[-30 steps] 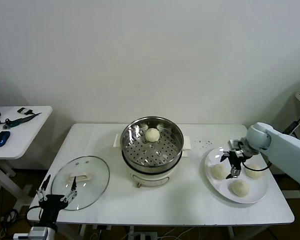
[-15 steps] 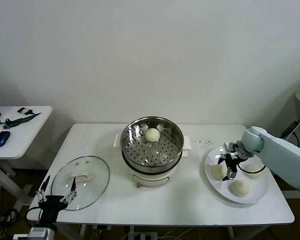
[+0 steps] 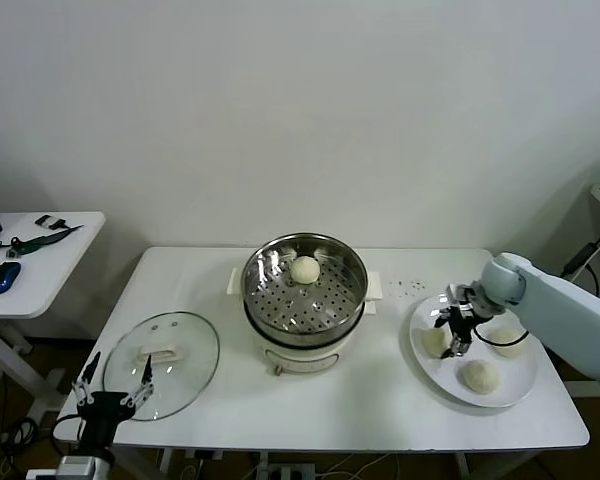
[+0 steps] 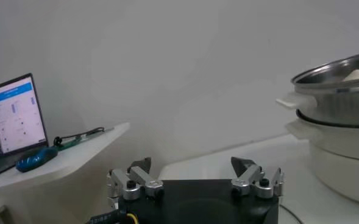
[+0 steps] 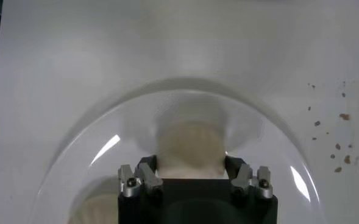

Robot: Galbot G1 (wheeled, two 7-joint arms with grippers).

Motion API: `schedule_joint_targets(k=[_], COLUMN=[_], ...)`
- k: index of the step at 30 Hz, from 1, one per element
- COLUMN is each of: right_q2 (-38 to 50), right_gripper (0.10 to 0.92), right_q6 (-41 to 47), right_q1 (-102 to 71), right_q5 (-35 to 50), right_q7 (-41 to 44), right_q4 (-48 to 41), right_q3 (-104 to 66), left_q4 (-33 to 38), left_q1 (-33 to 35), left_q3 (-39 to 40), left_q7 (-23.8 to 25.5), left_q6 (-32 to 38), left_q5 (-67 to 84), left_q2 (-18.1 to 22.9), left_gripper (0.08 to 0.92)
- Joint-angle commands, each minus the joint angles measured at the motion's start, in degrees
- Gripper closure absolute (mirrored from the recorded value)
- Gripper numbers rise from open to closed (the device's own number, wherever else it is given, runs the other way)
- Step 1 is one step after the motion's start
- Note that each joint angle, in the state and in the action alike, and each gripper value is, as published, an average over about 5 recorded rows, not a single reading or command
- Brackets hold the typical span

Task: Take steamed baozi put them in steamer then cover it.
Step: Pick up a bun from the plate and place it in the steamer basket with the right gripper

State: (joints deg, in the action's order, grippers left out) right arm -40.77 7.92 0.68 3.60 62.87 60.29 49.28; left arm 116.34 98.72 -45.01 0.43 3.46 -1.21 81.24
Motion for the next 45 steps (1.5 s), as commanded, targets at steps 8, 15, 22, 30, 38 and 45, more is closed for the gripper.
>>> schedule_joint_targets(k=[8, 15, 22, 30, 38, 45], right_q2=[-0.46, -9.41, -18.61, -28.11, -35.19, -38.8], right_gripper=[0.321, 0.321, 0.321, 0.32, 0.321, 0.313], right_q6=[0.01, 2.18, 6.82, 11.04, 13.54, 14.05], right_q1=[33.91, 49.65, 52.4, 47.72, 41.31, 35.76], right_q5=[18.83, 31.95, 41.71, 45.58, 45.46, 43.27], right_q7=[1.05, 1.12, -1.38, -7.23, -11.86, -13.83], right_q4=[-0.15, -0.77, 1.79, 4.02, 4.19, 1.77], right_q3=[24.04, 36.16, 38.71, 37.55, 37.69, 37.67], left_q4=[0.71, 0.78, 1.61, 2.01, 2.01, 2.05], left_q1=[0.08, -0.41, -0.59, -0.38, -0.29, -0.5], left_q3=[0.66, 1.99, 3.24, 4.06, 3.98, 3.86], left_q7=[0.06, 0.19, 0.23, 0.26, 0.3, 0.33], left_q6=[-0.15, -0.21, -0.08, 0.25, 0.29, 0.13], left_q5=[-0.07, -0.38, -0.52, -0.42, -0.41, -0.53], left_q2=[0.06, 0.26, -0.13, -0.33, -0.43, -0.27], left_gripper=[0.177, 0.177, 0.177, 0.177, 0.177, 0.177])
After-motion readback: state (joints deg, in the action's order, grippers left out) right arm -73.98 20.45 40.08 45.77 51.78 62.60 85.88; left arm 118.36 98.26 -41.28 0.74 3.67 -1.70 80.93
